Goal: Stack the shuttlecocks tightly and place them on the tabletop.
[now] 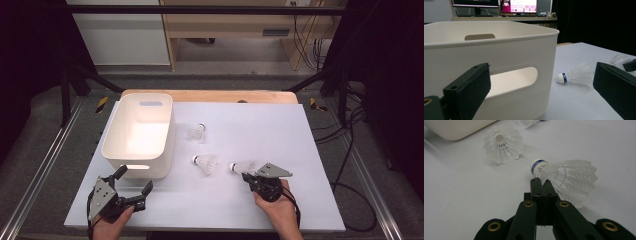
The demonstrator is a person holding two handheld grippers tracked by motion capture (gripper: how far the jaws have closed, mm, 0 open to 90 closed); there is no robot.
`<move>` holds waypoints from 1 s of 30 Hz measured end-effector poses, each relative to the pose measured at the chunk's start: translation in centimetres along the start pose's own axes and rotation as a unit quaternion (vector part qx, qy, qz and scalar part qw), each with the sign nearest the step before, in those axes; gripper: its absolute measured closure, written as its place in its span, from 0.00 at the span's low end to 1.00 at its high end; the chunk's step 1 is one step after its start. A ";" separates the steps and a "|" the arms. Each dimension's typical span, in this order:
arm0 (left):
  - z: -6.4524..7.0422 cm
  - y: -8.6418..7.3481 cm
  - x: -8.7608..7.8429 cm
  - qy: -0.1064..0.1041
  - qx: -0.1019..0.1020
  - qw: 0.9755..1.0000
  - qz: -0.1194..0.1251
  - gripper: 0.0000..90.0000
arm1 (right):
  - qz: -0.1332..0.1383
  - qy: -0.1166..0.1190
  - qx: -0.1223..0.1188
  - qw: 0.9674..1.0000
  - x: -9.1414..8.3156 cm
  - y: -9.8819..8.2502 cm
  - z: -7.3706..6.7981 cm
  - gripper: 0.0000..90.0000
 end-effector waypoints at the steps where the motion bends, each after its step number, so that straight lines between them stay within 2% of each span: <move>1: 0.0 0.0 0.0 0.000 -0.001 1.000 0.000 0.02 | -0.001 0.002 -0.001 1.000 0.2 0.1 -0.2 1.00; 12: 0.0 0.0 0.0 -0.001 0.002 1.000 -0.001 0.02 | -0.001 0.023 -0.014 1.000 1.9 0.8 -1.7 1.00; 22: 0.1 0.0 0.0 -0.002 0.002 1.000 0.000 0.02 | -0.003 0.030 -0.018 0.999 2.8 1.1 -2.3 1.00; 30: 0.0 0.0 0.0 -0.001 0.001 1.000 0.000 0.02 | -0.002 0.034 -0.012 0.999 3.5 1.3 -2.6 1.00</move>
Point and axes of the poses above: each handheld gripper's, and its own axes: x roughly forward along the jaws, y roughly out of its top, z roughly to its right, the point moved 8 cm from there along x, roughly forward along the jaws, and after that the axes turned 5 degrees about y, right-handed, at the moved point
